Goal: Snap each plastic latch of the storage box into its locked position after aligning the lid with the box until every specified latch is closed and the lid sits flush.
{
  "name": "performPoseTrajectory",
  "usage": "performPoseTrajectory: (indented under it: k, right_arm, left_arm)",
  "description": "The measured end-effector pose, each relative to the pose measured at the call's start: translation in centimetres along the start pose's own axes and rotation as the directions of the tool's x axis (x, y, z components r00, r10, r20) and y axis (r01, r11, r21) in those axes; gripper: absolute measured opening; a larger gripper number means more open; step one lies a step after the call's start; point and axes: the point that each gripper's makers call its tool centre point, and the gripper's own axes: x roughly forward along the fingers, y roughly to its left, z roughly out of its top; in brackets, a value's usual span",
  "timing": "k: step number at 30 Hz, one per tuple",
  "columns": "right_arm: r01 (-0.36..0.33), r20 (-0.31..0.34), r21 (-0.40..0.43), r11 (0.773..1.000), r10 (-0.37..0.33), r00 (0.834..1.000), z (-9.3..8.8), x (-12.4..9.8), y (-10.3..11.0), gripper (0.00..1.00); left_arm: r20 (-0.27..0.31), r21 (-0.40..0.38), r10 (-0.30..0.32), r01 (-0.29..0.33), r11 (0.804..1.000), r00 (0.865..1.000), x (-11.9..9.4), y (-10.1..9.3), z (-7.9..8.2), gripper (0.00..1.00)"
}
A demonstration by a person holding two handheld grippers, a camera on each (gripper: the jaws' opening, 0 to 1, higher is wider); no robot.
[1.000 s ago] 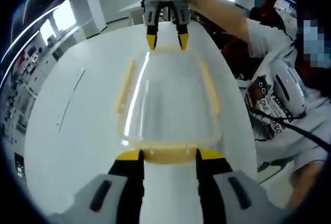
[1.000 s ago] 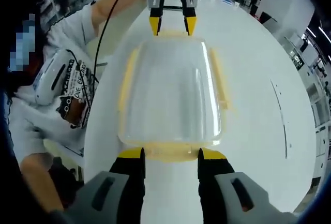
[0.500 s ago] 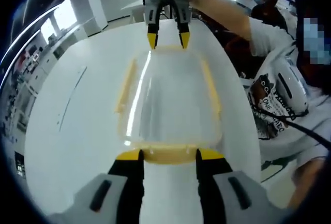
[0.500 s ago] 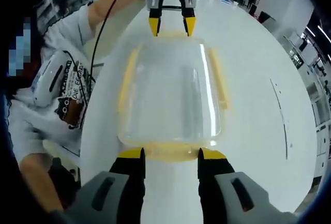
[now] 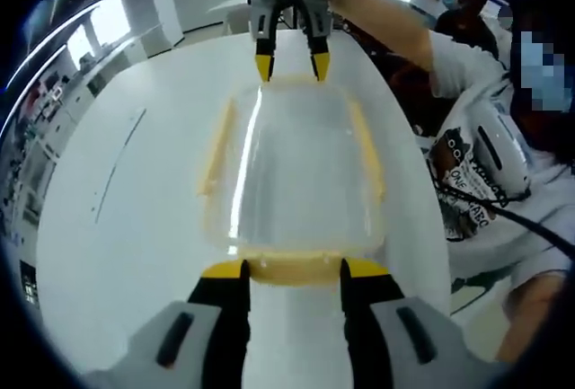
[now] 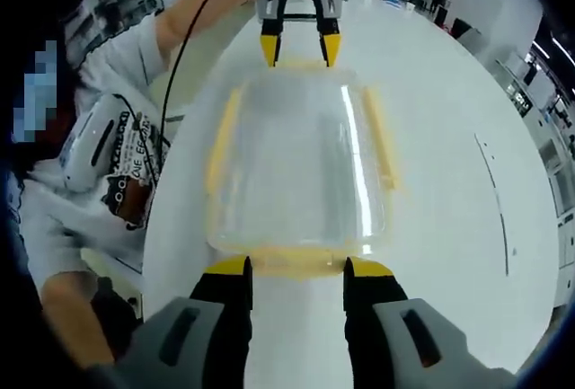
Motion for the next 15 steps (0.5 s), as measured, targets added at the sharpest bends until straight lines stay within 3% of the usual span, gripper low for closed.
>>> performPoseTrajectory:
  k: [15]
  right_arm:
    - [-0.018,0.006,0.012,1.000,0.018,1.000,0.05,0.05,0.05,0.38]
  left_arm:
    - [-0.021,0.005,-0.032,0.032,0.999,0.999,0.35,0.22,-0.18,0.39]
